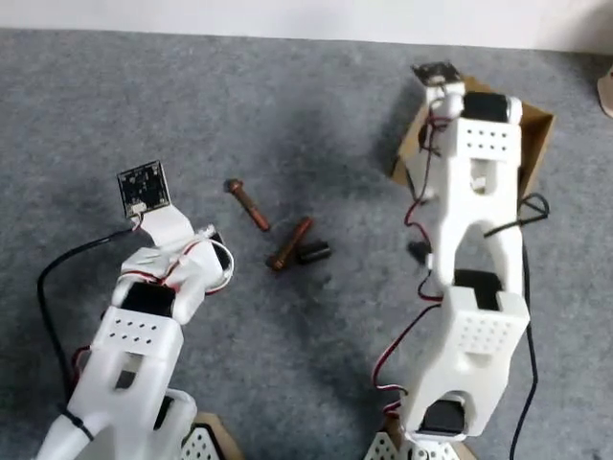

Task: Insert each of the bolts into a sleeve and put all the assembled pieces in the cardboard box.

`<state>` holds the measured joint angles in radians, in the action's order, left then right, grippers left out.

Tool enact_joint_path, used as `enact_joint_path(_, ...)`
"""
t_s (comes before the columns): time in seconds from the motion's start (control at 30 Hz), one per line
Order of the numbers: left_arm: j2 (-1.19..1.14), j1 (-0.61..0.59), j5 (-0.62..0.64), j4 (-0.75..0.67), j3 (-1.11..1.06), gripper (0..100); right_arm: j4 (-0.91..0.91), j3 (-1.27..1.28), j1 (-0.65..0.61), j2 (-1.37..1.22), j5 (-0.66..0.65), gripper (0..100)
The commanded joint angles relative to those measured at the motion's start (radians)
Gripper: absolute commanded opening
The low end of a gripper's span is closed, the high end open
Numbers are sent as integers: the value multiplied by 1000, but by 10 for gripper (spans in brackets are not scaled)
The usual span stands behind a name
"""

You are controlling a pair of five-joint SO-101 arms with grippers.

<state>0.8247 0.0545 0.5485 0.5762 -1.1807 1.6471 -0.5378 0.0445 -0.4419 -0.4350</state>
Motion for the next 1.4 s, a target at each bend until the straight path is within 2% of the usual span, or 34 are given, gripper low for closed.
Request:
enact_joint_path(0.0, 5, -10, 6, 2, 8, 7, -64, 74, 15, 76, -112, 123)
enact_joint_path(0.23, 4, -12, 6, -21, -8, 7, -79, 163, 19, 88, -201, 123)
enact_joint_path(0.43, 5, -15, 6, -63, -30, 7, -85, 222, 53, 222, -221, 89)
enact_joint_path(0.57, 5, -12, 6, -66, -30, 7, -239, 423, 68, 314, -227, 85)
enact_joint_path(0.73, 5, -13, 5, -69, -38, 7, -460, 753, 68, 415, -311, 121)
enact_joint_path(0.9, 5, -12, 5, -69, -38, 7, -650, 966, 70, 483, -407, 127)
enact_joint_path(1.13, 5, -15, 5, -69, -38, 7, -774, 1055, 71, 490, -491, 127)
enact_joint_path(1.37, 5, -15, 2, -69, -38, 7, -794, 1056, 71, 490, -600, 130)
